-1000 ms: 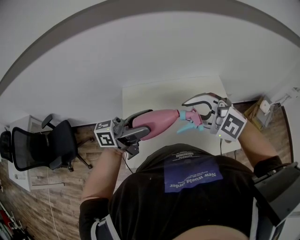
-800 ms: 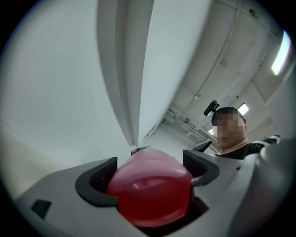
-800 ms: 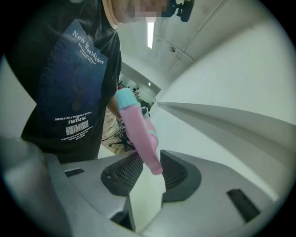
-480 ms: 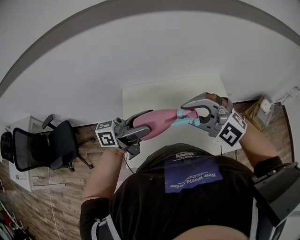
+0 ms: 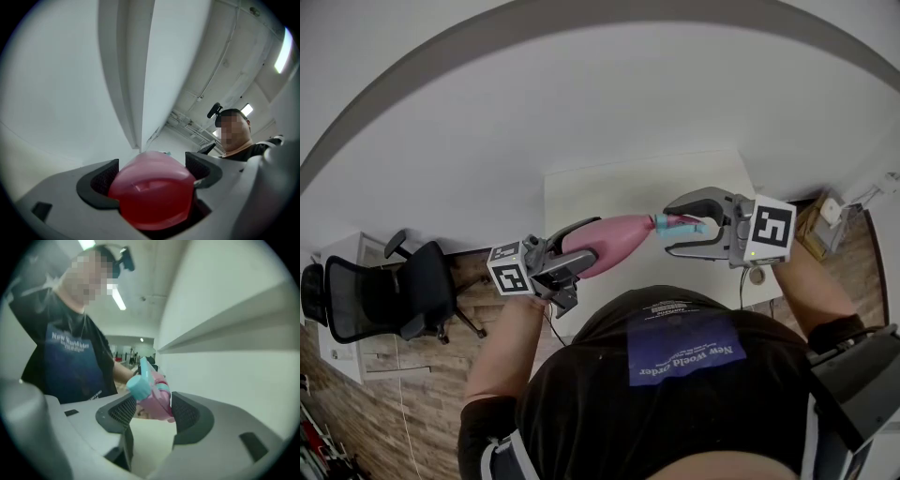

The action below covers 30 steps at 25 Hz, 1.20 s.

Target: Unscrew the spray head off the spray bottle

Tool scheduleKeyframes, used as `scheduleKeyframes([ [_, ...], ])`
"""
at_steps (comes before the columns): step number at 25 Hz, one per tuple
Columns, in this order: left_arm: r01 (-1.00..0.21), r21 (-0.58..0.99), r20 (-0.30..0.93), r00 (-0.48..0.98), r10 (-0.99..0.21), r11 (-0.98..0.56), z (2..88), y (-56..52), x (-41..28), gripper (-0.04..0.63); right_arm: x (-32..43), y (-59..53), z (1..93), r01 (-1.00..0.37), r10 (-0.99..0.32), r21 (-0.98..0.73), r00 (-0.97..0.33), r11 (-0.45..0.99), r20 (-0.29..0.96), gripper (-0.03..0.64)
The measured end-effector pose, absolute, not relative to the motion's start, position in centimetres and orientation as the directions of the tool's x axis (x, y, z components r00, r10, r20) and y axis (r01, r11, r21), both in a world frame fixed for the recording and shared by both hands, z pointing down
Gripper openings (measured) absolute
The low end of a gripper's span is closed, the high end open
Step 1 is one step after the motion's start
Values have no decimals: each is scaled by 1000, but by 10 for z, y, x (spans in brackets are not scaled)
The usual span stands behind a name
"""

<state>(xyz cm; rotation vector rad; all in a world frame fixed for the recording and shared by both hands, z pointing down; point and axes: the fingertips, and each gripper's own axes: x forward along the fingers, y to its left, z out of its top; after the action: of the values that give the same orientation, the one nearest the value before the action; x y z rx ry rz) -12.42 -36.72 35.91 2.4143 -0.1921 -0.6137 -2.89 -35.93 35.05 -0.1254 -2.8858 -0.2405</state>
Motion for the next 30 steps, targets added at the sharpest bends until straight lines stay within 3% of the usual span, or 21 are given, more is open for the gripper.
scheduleKeyframes([
  [2,23,623,-379,883,-276,-782,361,-367,-124,456,-29,-363,348,82,43,163,-973,983,229,209],
  [5,29,644,-353,898,-263,-764,369,-367,-122,456,-35,-361,357,59,-90,418,-941,907,327,209],
  [7,44,646,-361,897,-254,-762,368,-367,-121,456,-41,-361,361,81,-127,502,-922,861,367,206],
  [10,56,640,-374,894,-246,-766,364,-367,-120,456,-44,-366,363,90,-162,570,-913,817,376,195],
  [12,62,641,-372,897,-239,-765,364,-367,-120,455,-43,-369,362,74,-192,607,-912,791,362,133],
  [17,58,652,-363,899,-244,-756,368,-366,-119,455,-46,-369,368,134,-271,747,-878,652,394,129],
  [24,20,649,-355,892,-279,-761,378,-368,-125,455,-27,-384,378,141,-313,748,-847,648,431,127],
  [30,-39,665,-380,842,-383,-746,384,-376,-142,455,16,-416,382,30,-326,643,-843,766,428,127],
])
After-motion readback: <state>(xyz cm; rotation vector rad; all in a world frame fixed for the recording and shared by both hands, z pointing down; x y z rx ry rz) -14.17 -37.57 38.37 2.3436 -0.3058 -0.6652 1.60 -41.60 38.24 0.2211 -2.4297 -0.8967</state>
